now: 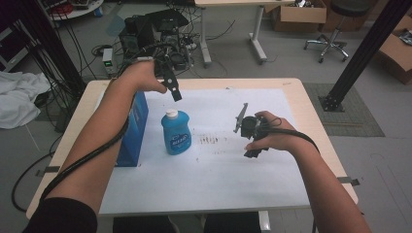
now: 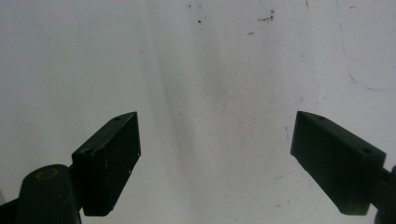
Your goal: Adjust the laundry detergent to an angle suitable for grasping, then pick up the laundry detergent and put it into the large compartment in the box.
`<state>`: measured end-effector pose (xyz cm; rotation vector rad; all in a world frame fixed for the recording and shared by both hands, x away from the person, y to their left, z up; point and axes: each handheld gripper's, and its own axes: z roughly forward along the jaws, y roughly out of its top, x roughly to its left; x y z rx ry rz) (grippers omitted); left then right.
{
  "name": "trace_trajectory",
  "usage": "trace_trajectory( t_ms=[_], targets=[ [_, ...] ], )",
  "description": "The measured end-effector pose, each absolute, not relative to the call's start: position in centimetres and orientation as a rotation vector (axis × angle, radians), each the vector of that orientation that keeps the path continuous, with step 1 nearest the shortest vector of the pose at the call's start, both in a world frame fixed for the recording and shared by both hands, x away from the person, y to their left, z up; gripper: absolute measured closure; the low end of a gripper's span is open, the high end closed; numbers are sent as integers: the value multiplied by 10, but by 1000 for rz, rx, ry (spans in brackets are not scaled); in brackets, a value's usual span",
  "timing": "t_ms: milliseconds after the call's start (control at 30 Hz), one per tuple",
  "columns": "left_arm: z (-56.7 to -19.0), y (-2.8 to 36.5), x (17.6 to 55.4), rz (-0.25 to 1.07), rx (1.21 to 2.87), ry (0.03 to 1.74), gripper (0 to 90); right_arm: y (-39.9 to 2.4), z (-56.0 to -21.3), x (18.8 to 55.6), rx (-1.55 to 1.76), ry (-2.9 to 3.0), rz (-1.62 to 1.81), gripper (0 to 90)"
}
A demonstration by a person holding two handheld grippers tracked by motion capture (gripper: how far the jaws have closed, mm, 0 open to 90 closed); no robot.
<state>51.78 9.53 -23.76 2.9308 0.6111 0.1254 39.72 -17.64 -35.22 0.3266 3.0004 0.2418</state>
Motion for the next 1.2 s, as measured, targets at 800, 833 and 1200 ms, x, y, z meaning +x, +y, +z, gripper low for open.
trace_trajectory(
  t_ms=[800,833,1200],
  targets=[
    [-234,98,513,136,2930,644,1,-178,-345,398,314,2980,256,161],
    [-233,98,514,138,2933,637,1,-179,-344,399,319,2980,263,161],
    [-236,96,518,132,2931,639,1,-182,-343,402,333,2979,259,161]
  ],
)
